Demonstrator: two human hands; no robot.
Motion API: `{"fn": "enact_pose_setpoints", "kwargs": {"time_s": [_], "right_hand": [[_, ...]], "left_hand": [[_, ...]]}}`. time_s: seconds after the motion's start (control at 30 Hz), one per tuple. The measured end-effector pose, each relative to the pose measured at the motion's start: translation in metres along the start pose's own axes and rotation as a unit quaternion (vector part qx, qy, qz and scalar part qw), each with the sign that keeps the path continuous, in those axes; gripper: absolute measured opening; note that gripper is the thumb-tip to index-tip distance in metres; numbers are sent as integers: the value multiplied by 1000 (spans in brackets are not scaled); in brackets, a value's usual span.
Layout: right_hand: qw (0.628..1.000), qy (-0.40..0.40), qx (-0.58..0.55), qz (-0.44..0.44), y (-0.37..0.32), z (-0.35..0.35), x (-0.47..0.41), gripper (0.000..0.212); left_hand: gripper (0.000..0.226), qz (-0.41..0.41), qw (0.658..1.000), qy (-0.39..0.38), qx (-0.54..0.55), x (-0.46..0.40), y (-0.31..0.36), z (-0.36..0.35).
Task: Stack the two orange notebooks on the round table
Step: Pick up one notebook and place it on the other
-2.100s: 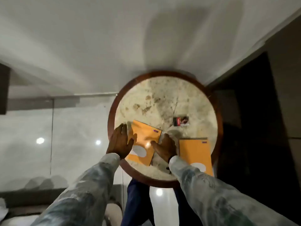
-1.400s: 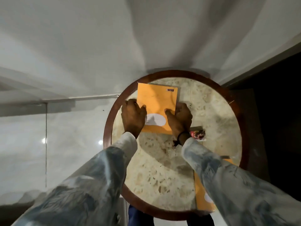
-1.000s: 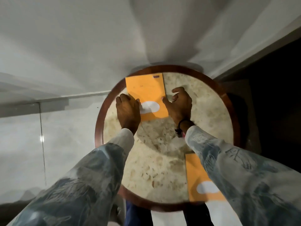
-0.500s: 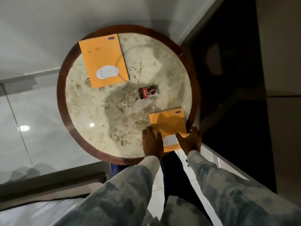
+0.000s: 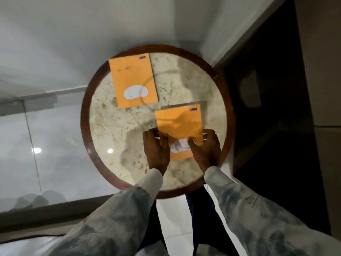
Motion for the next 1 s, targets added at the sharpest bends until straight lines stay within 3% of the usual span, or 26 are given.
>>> {"fn": "enact_pose_setpoints", "kwargs": {"time_s": [0.13,0.3,0.53,0.7,0.77,0.87,0.93,1.0], "right_hand": [[998,-21,-8,65,-93,-48,-14,44],[994,-46,21,97,-179,-107,-38,44],[991,-43,77,103,-218,-142,-61,44],[992,-74,89,57,-227,-152,-66,47],[993,-111,30,30,-229,-150,-70,56],[985,-157,-69,3,-232,-147,-86,65],[977,-190,-92,28,-242,-140,-79,47],[971,-169,-121,115,-253,-122,-64,40]], "left_hand": [[24,-8,998,60,-8,-89,-6,48],[32,21,996,61,-68,-184,-22,83],[32,-5,994,44,-99,-226,-30,85],[59,106,994,-35,-10,-244,-52,75],[41,83,991,-82,60,-247,-48,77],[38,-15,984,-154,88,-238,-32,80],[35,-98,984,-138,56,-233,-22,83],[28,-162,983,-78,45,-226,-12,91]]}}
Point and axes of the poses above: each hand's wrist, its own x-axis away from the middle knuckle, its own z-axis out of the back of the hand, y = z × x, the point moved 6 cm from there along -x, towards the middle knuckle, and after that the axes turned 14 degrees about -z, right-handed, at the moved point
